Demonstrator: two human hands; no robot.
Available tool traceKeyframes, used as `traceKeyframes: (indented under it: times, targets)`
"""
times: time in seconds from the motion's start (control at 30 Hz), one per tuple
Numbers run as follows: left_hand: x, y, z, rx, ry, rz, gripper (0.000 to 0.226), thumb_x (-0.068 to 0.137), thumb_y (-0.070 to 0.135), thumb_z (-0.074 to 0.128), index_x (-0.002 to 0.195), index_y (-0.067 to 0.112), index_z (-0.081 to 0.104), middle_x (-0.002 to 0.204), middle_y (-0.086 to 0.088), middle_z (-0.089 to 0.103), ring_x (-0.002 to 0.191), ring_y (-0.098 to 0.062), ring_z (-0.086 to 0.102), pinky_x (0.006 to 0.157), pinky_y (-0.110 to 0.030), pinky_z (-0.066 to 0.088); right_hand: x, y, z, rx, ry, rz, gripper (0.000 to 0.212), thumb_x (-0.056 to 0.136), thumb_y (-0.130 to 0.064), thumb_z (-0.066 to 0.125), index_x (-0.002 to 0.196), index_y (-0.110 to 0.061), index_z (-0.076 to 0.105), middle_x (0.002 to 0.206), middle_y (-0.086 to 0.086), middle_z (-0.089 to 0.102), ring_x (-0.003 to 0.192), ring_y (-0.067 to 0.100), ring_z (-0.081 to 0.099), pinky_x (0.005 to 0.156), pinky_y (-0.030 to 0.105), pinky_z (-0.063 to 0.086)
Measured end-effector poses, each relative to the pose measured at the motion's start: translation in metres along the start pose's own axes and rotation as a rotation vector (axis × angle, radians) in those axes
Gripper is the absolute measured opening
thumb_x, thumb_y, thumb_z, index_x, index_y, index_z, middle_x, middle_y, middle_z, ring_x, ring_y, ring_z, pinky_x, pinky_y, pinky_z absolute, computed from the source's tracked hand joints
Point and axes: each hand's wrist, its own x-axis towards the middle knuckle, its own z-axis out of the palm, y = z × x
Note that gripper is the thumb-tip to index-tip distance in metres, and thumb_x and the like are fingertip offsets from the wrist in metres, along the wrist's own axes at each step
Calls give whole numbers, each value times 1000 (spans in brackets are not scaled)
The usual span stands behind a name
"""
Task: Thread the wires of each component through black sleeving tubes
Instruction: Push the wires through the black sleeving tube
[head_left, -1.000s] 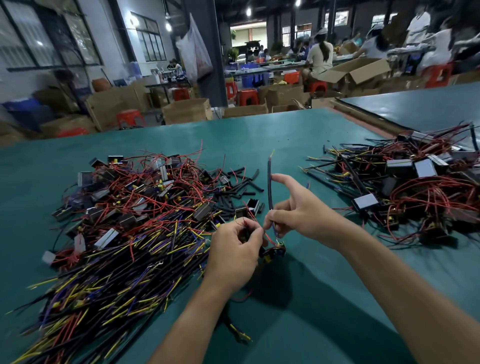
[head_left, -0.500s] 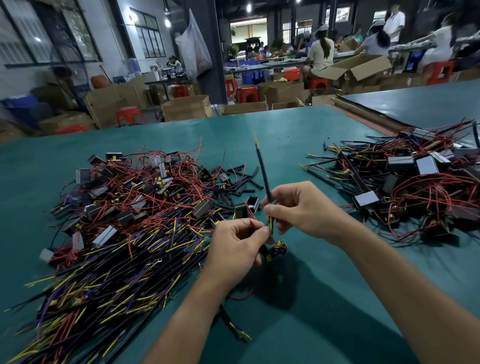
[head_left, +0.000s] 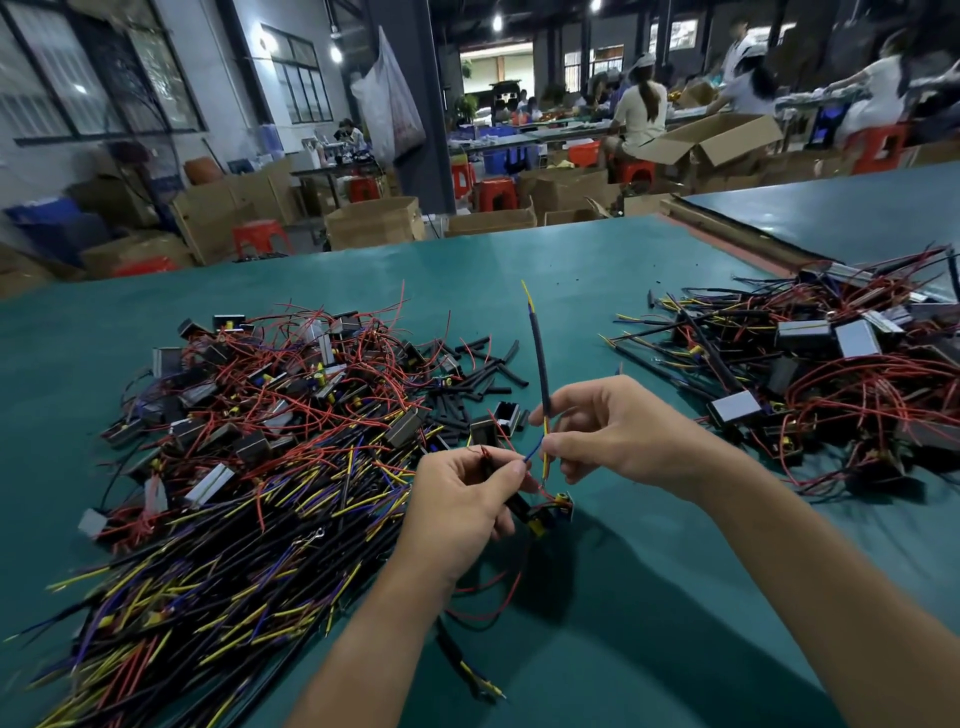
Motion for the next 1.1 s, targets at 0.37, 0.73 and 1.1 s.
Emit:
traceKeyframes:
  times: [0.37,0.73,1.1]
  targets:
    - [-3,-1,0,141,-31,80,12,89,7,67,78,11,71,50,-8,59,37,-12,49,43,-20,41,3,-1,3,-47,318,-77,60,91,-4,62,132,-38,34,93,10,68,56,26,66,53,25,53]
    - [-7,0,3,4,-218,37,28,82,-18,58,90,6,69,77,-3,73,44,-9,50,45,-19,44,7,13,-10,-500,474,-65,12,86,-18,62,79,-22,70,67,-6,71,55,14,62,58,29,52]
    - [-1,-2,5,-38,-71,-36,18,90,4,64,93,8,47,54,-2,63,34,-15,48,36,-20,37,4,-9,1,99,357,-29,36,102,-12,41,71,-6,58,44,0,43,38,13,34,43,25,47]
